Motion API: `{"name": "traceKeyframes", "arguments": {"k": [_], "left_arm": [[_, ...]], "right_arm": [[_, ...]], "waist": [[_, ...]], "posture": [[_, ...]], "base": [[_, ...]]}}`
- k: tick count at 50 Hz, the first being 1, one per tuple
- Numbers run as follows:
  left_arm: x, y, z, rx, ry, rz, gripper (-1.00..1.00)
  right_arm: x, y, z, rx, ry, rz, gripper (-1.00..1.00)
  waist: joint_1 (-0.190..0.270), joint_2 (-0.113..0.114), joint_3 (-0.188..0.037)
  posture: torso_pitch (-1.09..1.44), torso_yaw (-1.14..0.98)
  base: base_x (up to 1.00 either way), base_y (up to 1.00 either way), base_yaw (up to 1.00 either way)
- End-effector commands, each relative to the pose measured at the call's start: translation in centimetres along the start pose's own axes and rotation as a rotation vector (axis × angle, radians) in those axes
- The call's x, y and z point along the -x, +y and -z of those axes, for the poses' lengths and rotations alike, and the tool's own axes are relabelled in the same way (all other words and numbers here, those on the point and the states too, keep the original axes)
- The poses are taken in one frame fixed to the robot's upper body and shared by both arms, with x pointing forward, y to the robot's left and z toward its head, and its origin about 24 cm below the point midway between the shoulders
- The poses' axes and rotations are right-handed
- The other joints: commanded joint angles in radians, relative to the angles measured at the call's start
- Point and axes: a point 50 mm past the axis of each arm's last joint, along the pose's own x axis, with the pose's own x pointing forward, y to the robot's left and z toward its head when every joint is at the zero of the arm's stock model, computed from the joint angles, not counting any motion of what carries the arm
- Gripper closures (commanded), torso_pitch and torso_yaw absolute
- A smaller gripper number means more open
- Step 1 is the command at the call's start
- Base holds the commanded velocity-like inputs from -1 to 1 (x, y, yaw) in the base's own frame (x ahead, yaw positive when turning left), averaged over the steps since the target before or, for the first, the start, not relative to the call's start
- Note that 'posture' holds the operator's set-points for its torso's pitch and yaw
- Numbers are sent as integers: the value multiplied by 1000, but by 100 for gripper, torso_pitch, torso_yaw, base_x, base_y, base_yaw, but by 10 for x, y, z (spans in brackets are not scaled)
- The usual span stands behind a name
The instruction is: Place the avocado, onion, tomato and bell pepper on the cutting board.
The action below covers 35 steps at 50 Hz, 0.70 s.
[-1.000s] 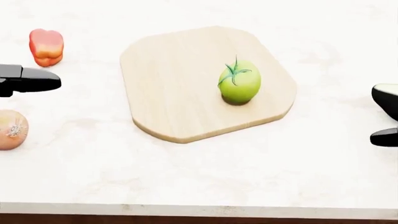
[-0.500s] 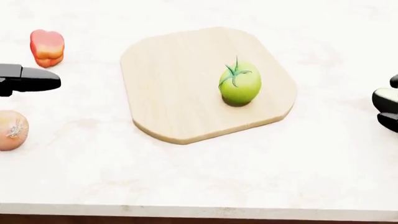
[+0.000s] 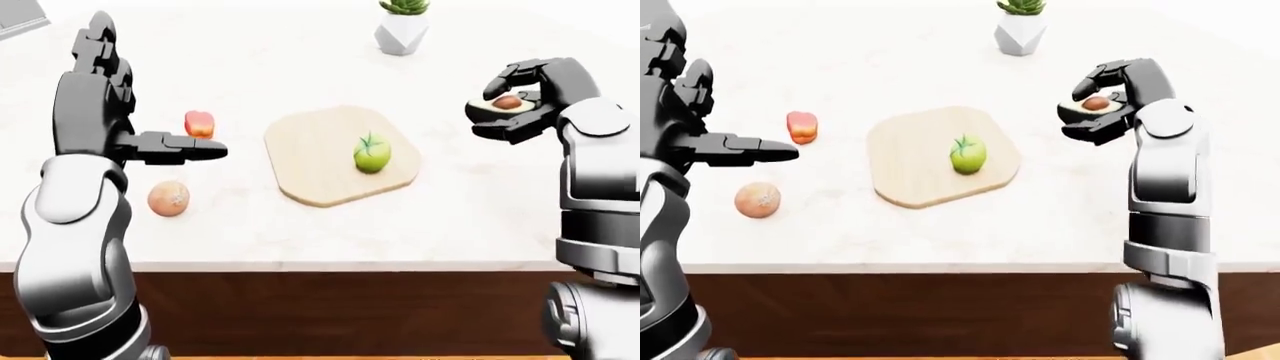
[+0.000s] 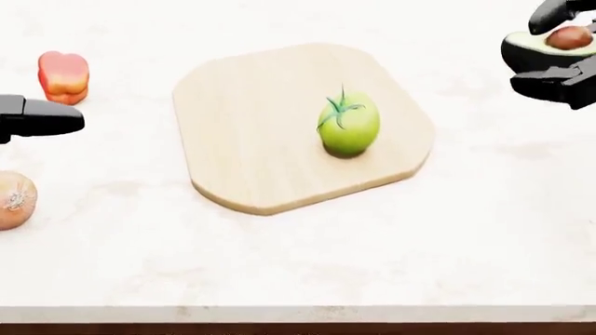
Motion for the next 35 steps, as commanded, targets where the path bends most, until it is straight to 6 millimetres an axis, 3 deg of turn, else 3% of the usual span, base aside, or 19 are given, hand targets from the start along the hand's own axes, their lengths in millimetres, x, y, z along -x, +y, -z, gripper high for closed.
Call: {"name": "traceKeyframes", "arguments": {"k": [1,7,14,22,35], "left_arm": [[1,4,-17,-5,-85,-19,-100],[3,4,-17,-8,-86,-16,-100],[4,3,-16,-6,-82,-13,-100],[6,4,-15,-9,-80,-15,-100],[6,7,-16,-10,-82,-16,-100]], "right_arm": [[-5,-6,-30,22,-118,37,74],[-34,12,-55,21,-167,-14,75],[-49,30,-70,10,-194,-50,75],[-51,54,-85,2,-231,-104,74],[-51,88,-88,-10,-246,-134,75]], "waist": [[1,1,-25],[-3,13,-27],[-1,21,-29],[0,25,-27],[1,27,-27]], "posture": [[0,0],[0,0],[0,0],[0,0],[0,0]], "base": [[0,0,0],[0,0,0],[0,0,0],[0,0,0],[0,0,0]]}}
